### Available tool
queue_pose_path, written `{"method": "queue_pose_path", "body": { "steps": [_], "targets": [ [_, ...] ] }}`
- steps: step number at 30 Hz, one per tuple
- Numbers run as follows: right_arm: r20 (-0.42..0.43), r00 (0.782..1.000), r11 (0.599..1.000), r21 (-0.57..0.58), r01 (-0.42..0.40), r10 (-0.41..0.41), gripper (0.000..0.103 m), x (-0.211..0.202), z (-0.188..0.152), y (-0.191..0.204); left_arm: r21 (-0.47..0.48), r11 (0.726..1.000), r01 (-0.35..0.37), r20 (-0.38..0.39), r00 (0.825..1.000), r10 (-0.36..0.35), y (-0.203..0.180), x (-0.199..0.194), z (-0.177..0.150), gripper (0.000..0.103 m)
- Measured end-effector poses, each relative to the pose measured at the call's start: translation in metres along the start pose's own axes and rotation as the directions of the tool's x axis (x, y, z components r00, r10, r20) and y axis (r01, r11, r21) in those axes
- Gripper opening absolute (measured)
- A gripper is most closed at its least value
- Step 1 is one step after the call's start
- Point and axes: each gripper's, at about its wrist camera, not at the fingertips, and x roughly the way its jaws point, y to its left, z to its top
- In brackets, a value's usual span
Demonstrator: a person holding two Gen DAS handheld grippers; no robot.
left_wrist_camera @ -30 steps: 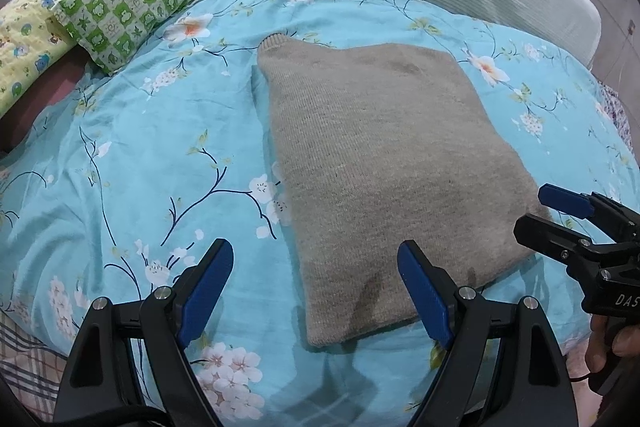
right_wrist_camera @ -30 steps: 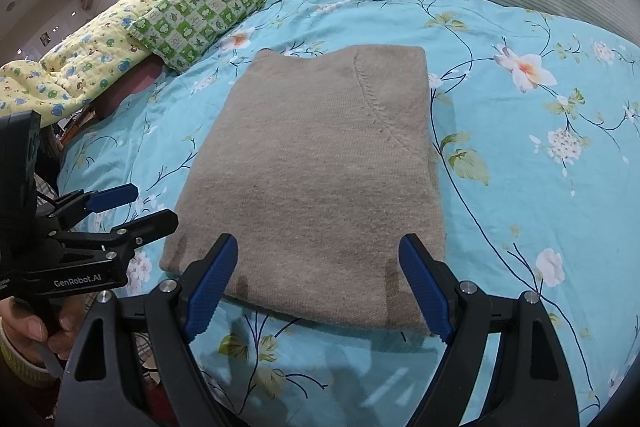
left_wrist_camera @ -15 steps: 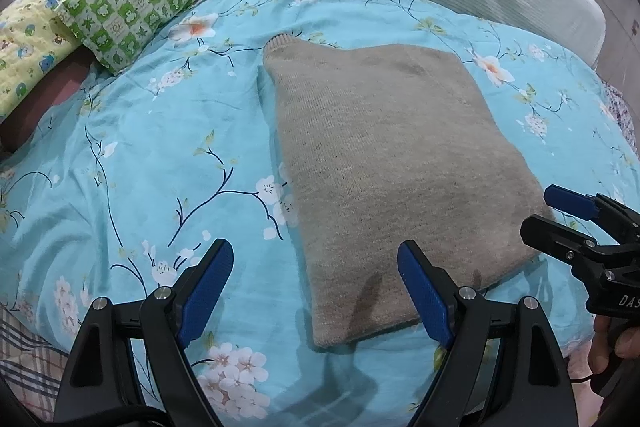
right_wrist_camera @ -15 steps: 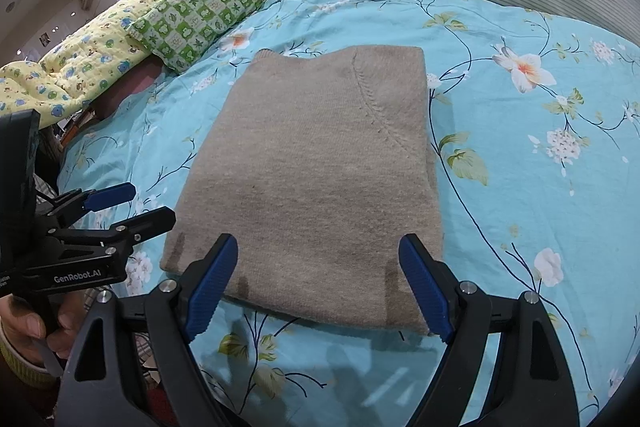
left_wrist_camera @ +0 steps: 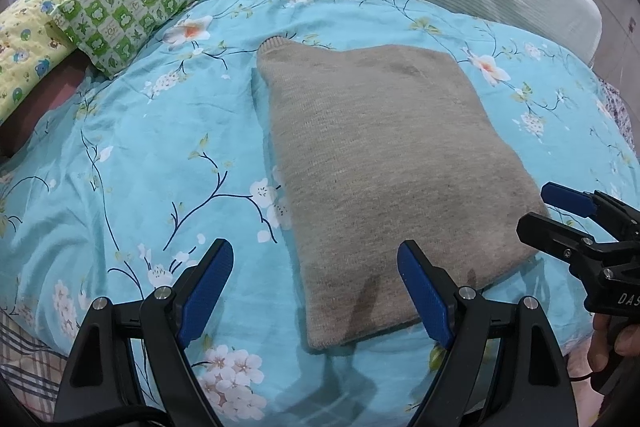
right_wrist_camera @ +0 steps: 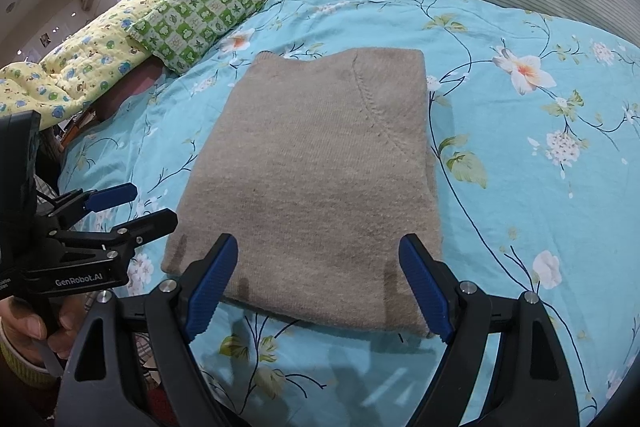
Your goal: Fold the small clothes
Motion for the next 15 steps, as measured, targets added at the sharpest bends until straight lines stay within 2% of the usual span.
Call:
{"method": "queue_pose_path", "body": {
  "steps": [15],
  "targets": [
    [-0.004, 1.0, 1.0, 0.009, -0.007, 0.007, 0.083, 0.0, 0.0038, -0.0056, 0.015, 1.0, 0.009, 0.027, 1.0, -0.01, -0.0009, -0.0022, -0.0003, 0.085]
  ]
}}
